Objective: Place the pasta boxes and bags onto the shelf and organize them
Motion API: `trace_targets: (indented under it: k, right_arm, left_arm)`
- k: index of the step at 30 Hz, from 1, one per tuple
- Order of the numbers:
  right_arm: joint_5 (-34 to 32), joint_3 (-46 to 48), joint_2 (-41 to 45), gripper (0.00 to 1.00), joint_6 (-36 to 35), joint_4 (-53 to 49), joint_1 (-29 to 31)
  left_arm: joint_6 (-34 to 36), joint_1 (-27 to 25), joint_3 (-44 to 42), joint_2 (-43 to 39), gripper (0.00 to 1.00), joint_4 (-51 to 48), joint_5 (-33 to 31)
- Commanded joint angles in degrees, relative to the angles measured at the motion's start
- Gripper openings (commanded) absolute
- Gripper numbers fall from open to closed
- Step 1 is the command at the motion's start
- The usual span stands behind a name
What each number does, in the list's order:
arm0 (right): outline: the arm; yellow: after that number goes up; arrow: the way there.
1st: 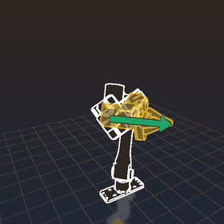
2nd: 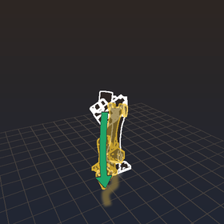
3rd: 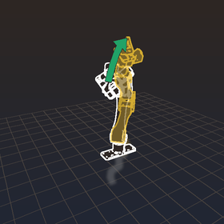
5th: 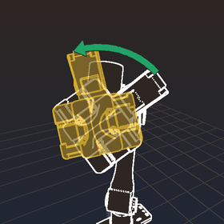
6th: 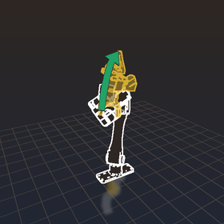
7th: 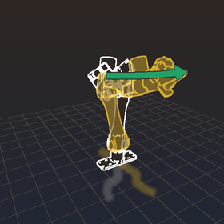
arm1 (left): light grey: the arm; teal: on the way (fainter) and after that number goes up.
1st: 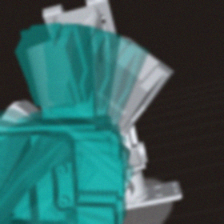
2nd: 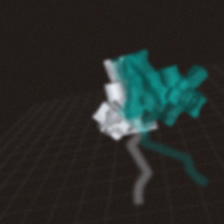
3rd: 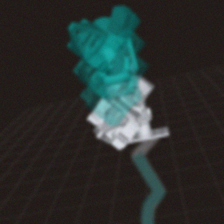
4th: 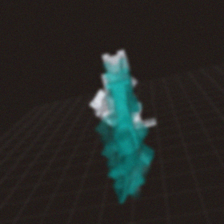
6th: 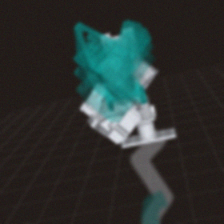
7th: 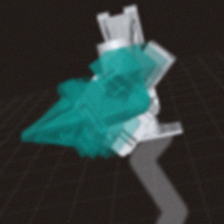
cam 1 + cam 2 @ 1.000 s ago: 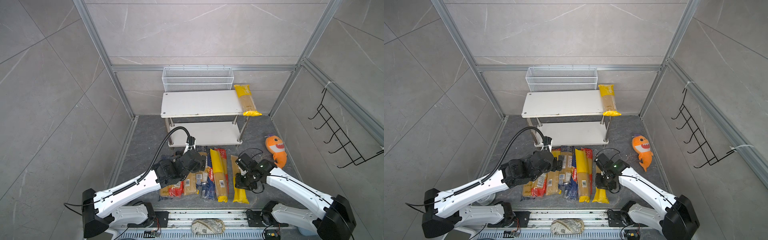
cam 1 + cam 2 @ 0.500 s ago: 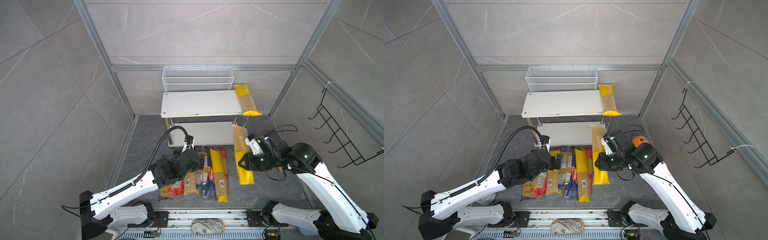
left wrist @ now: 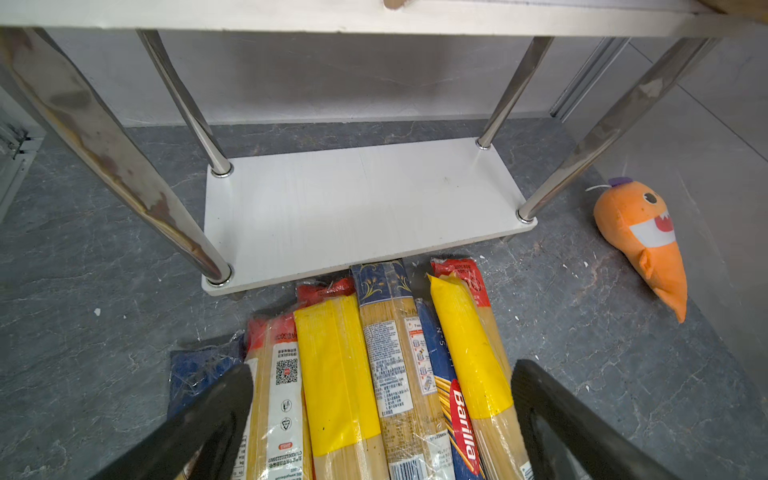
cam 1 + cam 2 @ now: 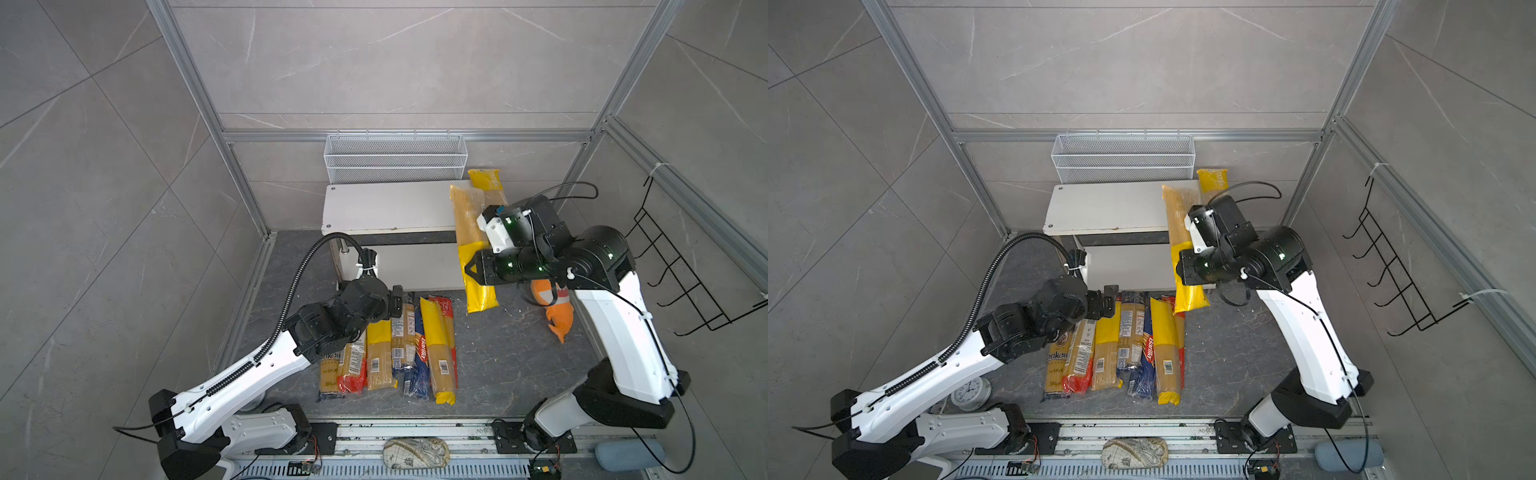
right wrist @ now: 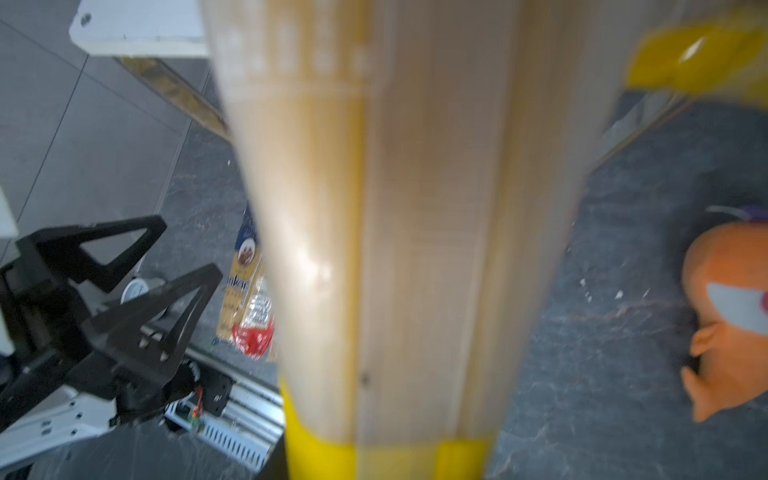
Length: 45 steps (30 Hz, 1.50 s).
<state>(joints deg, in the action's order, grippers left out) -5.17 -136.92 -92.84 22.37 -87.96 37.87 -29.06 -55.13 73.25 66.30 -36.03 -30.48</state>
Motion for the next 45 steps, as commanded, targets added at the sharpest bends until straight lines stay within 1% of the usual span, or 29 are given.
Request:
trace_targets:
  k: [1,3,5,8,9,11,16,21,23,24,26,28,30,33,36,40,45]
  right_arm:
    - [-9.98,-12.43,-5.36,0.00,-6.42,2.15,-0.60]
    - [-11.83,-20.05,-9.70,0.00,-8.30,2.45,-2.05]
    - [-12.89,-22.96,-12.26,0.00,-9.67,4.92,-3.95]
    - [-11.83,-20.76,-13.09,0.00,-11.34,12.01,-6.87]
    - [-10.88,-19.82,-13.28,0.00,-11.75,14.18,-7.90]
    - [-9.45,-19.50,-14.47,0.00,-12.33,16.87,-9.52]
    - [-8.02,-23.98,-20.34,0.00,-13.84,19.27,-11.54]
    - [-7.44,-24.54,-23.33,0.00,-13.40,20.17,-12.46]
    - [-8.23,-24.41,-23.75,0.02,-13.46,20.16,-12.68]
    - [-8.85,-24.23,-23.96,0.04,-13.58,20.07,-12.91]
    - [-9.75,-23.99,-24.20,0.13,-13.60,19.96,-13.33]
    - [-10.25,-23.94,-24.50,0.18,-13.41,19.77,-13.85]
    - [-10.38,-23.98,-24.89,0.28,-13.23,19.60,-14.13]
    - [-10.73,-23.96,-25.14,0.49,-12.79,19.67,-14.22]
    - [-11.13,-23.94,-25.33,0.63,-12.53,19.89,-14.23]
    - [-11.05,-24.07,-25.22,0.71,-12.39,20.02,-14.25]
    - [-10.32,-24.36,-24.37,0.73,-12.64,20.30,-14.25]
  left_arm:
    - [3.75,1.05,3.71,0.73,1.00,-1.70,1.82]
    - [4.68,1.83,4.96,1.13,1.00,-2.47,2.22]
    - [5.29,2.72,5.88,1.11,1.00,-2.90,2.58]
    - [6.08,4.70,6.56,1.11,1.00,-2.99,3.22]
    - [6.42,5.47,6.83,1.19,1.00,-3.01,4.94]
    - [7.06,7.22,7.46,1.33,1.00,-3.23,6.04]
    - [8.05,11.71,9.40,2.48,1.00,-3.61,9.38]
    - [8.72,14.46,11.09,4.21,1.00,-3.65,11.34]
    - [8.92,15.00,11.60,5.07,1.00,-3.61,11.92]
    - [9.05,15.29,12.00,5.58,1.00,-3.51,12.15]
    - [9.33,15.77,12.56,6.43,1.00,-3.22,12.53]
    - [9.46,16.38,12.80,7.20,1.00,-2.63,13.17]
    - [9.61,17.03,13.23,7.94,1.00,-2.06,14.06]
    - [10.20,17.87,14.22,9.16,1.00,-1.67,15.01]
    - [10.65,18.75,14.69,10.07,1.00,-1.00,15.89]
    - [10.64,19.97,14.87,10.99,1.00,-0.11,17.28]
    - [11.08,20.73,15.81,12.08,1.00,0.77,18.46]
